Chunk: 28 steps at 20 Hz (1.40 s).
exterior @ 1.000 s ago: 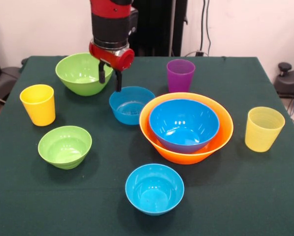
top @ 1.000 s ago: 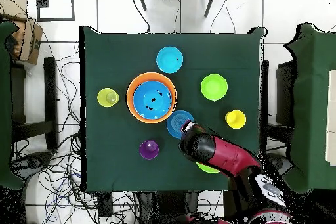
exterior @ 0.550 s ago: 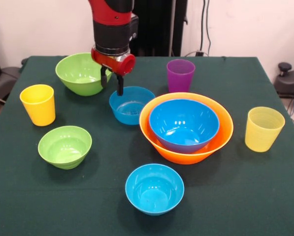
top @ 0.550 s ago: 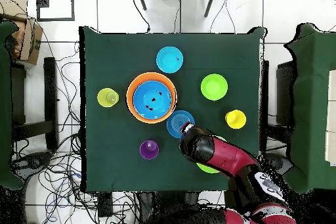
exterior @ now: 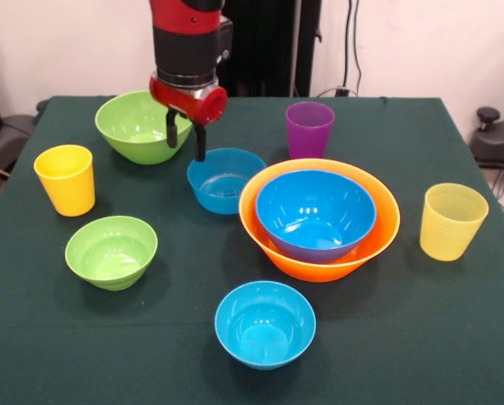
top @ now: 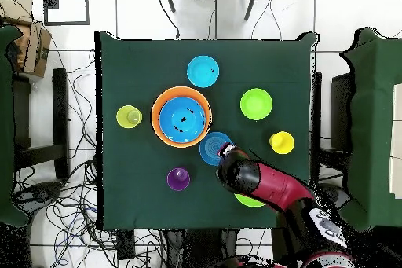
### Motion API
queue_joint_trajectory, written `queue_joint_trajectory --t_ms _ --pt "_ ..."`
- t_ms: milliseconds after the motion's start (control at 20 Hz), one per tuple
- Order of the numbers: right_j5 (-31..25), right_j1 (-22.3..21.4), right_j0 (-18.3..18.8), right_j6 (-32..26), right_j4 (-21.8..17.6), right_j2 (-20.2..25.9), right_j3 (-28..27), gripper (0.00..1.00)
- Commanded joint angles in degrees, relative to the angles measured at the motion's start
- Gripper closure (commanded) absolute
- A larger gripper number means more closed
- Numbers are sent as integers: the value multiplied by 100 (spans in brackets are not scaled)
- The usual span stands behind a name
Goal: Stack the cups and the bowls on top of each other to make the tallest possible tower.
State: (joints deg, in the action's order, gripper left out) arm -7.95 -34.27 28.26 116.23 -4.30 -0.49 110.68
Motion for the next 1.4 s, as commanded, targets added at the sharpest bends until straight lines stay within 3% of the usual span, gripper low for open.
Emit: queue_joint_trajectory --t_ms 50,450,900,1400 --pt "-801 -470 -159 207 -37 421 -146 0" --pt "-880 -533 -198 243 -49 388 -158 0" --pt "-57 -200 17 323 -299 464 56 0" --pt "248 -44 187 389 -362 497 163 0"
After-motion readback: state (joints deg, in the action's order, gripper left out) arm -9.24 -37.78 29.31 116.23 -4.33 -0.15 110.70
